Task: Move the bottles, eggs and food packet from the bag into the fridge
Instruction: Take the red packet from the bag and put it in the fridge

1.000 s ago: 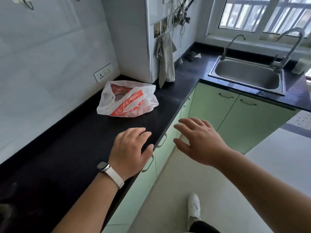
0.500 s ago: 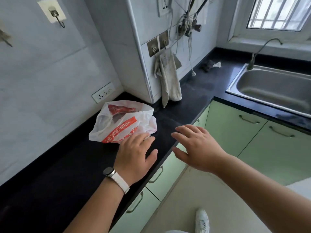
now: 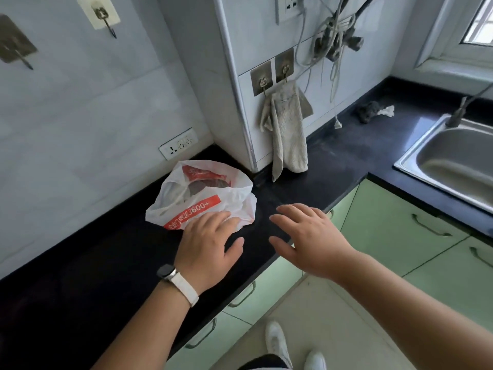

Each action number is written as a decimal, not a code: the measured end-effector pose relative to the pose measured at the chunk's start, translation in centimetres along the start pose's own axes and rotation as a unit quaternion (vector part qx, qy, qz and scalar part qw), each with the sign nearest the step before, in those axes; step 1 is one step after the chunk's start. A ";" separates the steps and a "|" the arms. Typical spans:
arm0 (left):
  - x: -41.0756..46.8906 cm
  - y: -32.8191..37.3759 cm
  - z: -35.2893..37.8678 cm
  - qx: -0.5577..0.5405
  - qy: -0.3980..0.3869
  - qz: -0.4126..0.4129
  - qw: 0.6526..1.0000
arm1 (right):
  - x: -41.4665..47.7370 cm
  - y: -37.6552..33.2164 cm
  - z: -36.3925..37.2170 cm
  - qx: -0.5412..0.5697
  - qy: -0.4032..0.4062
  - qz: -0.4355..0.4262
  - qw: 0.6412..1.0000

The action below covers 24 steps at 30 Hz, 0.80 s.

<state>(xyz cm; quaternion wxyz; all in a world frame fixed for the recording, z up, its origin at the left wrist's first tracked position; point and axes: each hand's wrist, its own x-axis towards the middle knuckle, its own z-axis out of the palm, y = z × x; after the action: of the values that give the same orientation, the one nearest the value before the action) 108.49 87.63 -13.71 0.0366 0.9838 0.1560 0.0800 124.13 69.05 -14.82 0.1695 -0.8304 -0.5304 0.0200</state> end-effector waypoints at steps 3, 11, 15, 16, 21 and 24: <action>1.2 -1.2 0.5 0.000 0.013 -0.009 1.000 | 1.7 0.4 0.4 -0.008 0.004 -0.015 1.000; 5.1 -6.3 3.0 -0.038 0.036 -0.047 0.998 | 8.7 1.7 0.7 -0.039 -0.036 -0.028 0.998; 7.1 -11.4 4.1 -0.044 0.018 -0.088 0.995 | 13.5 1.3 1.7 -0.046 -0.084 -0.042 0.995; 7.5 -12.7 4.2 -0.043 0.015 -0.096 0.994 | 14.7 1.1 2.1 -0.047 -0.100 -0.042 0.993; 9.5 -18.2 4.7 -0.037 -0.004 -0.118 0.992 | 19.5 0.3 4.3 -0.049 -0.130 -0.051 0.989; 10.0 -20.0 5.8 -0.055 -0.042 -0.138 0.988 | 21.8 -0.1 6.0 -0.037 -0.156 -0.047 0.986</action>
<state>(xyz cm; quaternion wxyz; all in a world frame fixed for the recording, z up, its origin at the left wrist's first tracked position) 112.83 109.42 -19.86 0.1081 0.9518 0.2841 0.0413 132.26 90.02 -17.20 0.0547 -0.7967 -0.5894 0.1220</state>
